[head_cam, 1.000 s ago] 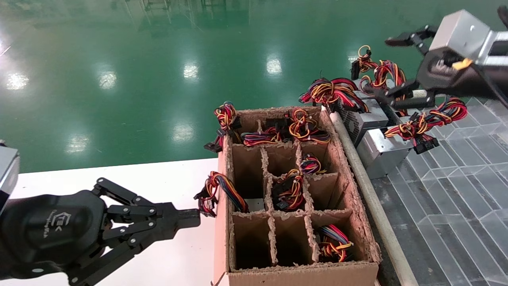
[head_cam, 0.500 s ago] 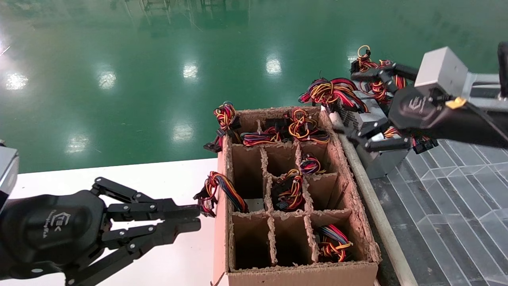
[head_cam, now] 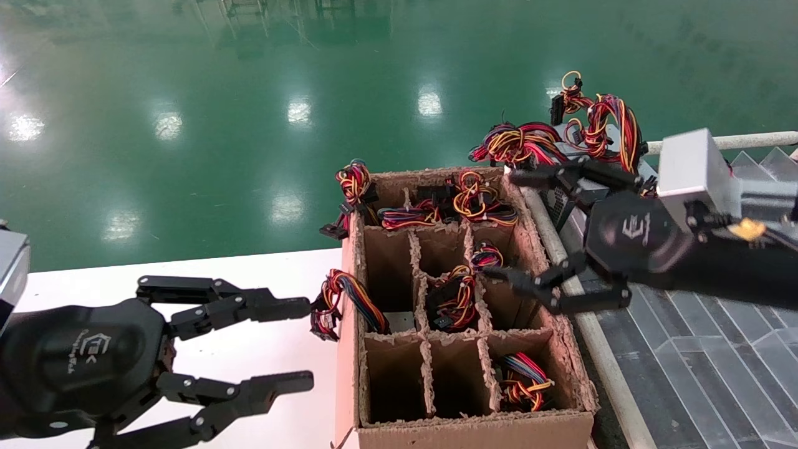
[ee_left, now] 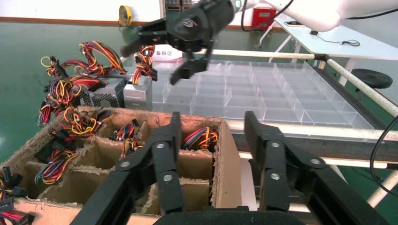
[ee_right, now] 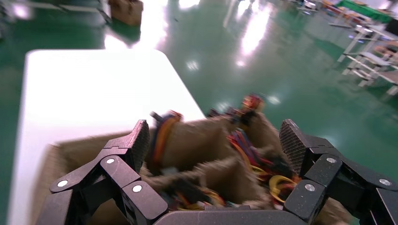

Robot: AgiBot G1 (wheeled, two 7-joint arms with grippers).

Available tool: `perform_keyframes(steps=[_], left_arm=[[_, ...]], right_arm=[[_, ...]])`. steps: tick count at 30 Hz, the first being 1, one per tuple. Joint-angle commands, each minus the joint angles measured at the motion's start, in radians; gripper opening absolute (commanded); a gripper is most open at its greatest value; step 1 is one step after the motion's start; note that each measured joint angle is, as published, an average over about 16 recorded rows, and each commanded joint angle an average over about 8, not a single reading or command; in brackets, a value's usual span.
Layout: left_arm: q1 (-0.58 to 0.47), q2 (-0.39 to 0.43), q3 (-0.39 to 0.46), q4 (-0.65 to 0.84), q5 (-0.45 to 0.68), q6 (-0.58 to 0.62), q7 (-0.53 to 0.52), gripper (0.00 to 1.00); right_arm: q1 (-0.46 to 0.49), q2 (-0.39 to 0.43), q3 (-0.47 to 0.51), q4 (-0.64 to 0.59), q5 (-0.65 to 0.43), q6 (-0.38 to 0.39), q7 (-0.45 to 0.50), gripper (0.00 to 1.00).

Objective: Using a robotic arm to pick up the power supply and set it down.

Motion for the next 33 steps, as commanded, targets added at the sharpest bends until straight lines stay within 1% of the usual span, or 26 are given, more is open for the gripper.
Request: perform_keyframes(steps=[1, 20, 25, 33], left_arm=[[0.0, 0.0, 0.0, 0.0, 0.0, 0.0, 0.0, 1.0], [0.0, 0.0, 0.0, 0.0, 0.0, 0.0, 0.0, 1.0], [0.0, 0.0, 0.0, 0.0, 0.0, 0.0, 0.0, 1.0], [0.0, 0.0, 0.0, 0.0, -0.001, -0.001, 0.0, 1.0]], right_arm=[[-0.024, 0.004, 0.005, 0.017, 0.029, -0.01, 0.012, 1.0], [-0.245, 0.041, 0.054, 0.17, 0.289, -0.097, 0.122, 1.0], [-0.267, 0.046, 0.059, 0.186, 0.316, -0.106, 0.13, 1.0], [-0.258, 0.045, 0.059, 0.179, 0.306, -0.103, 0.127, 1.0]])
